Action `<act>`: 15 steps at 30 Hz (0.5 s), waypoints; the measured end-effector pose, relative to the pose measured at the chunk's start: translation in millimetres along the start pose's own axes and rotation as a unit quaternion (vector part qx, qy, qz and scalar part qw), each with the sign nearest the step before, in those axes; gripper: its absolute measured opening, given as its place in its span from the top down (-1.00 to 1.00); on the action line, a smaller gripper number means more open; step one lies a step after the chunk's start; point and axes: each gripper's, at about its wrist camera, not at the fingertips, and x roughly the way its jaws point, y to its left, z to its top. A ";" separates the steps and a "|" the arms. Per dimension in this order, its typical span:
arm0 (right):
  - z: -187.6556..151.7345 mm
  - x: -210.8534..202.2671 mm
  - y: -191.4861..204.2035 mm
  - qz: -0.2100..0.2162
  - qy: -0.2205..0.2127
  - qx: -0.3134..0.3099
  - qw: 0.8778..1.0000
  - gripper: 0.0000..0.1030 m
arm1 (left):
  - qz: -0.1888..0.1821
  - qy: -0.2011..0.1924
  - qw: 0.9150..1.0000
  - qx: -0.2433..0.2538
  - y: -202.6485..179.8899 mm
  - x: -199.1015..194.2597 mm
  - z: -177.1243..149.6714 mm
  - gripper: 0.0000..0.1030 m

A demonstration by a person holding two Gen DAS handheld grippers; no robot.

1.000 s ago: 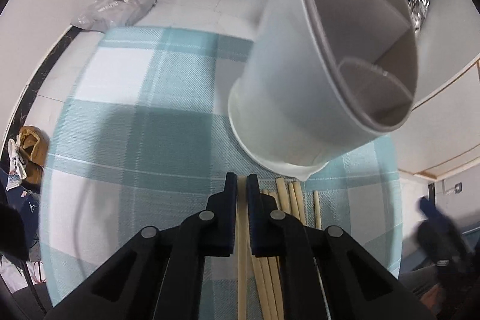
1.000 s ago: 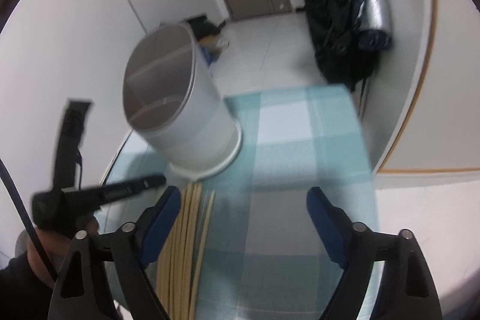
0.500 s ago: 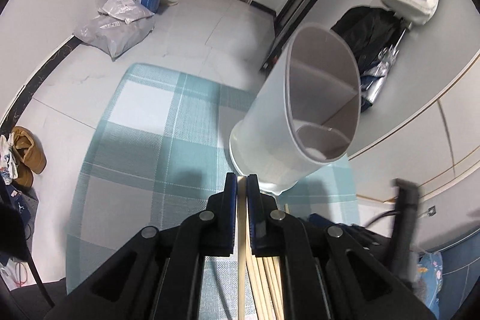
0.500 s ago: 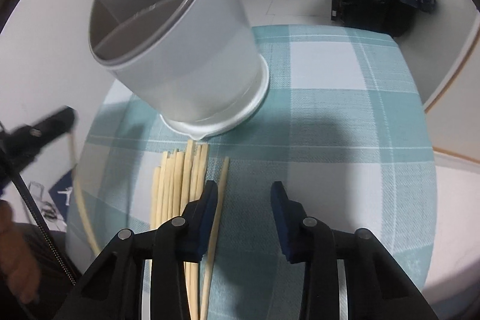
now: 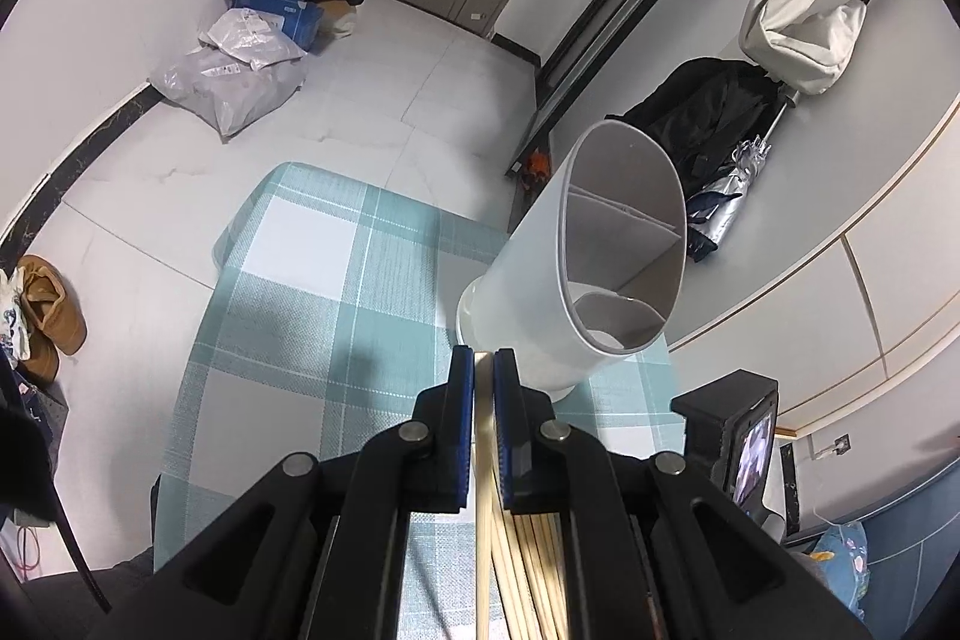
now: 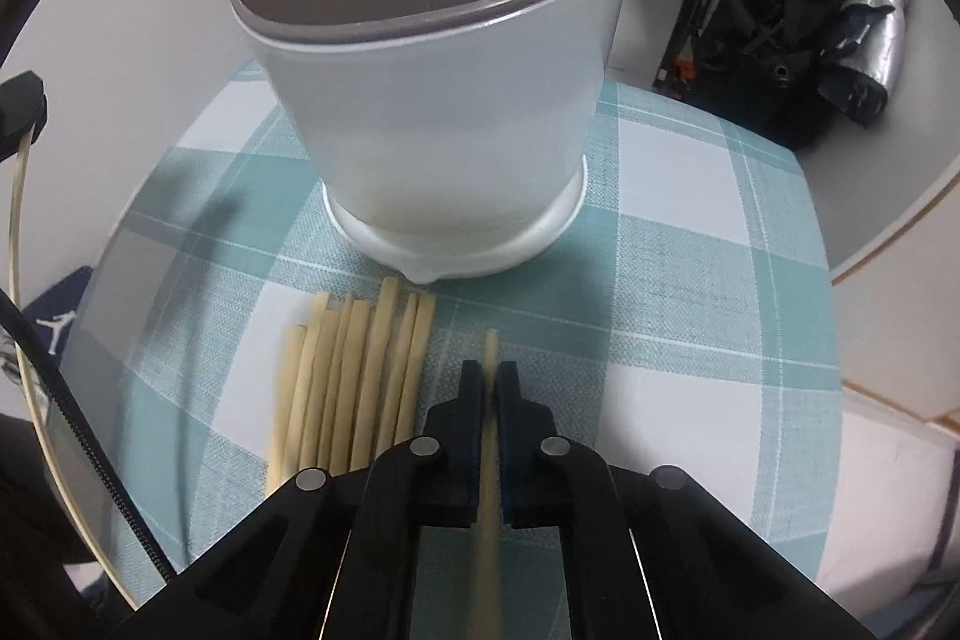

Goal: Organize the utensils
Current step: 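Grasp one wooden chopstick with the right gripper while the left gripper grasps another, then lift both held chopsticks and carry them above the white utensil holder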

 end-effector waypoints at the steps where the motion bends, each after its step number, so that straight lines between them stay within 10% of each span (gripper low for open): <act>1: -2.0 -0.9 -4.5 0.006 -0.002 0.008 1.000 0.93 | -0.001 0.000 1.000 0.001 0.0 -1.1 -0.6 0.94; 15: -33.3 -105.9 -59.8 0.090 -0.195 0.097 0.972 0.93 | 0.015 -0.023 0.999 0.026 -12.4 -23.6 -16.0 0.94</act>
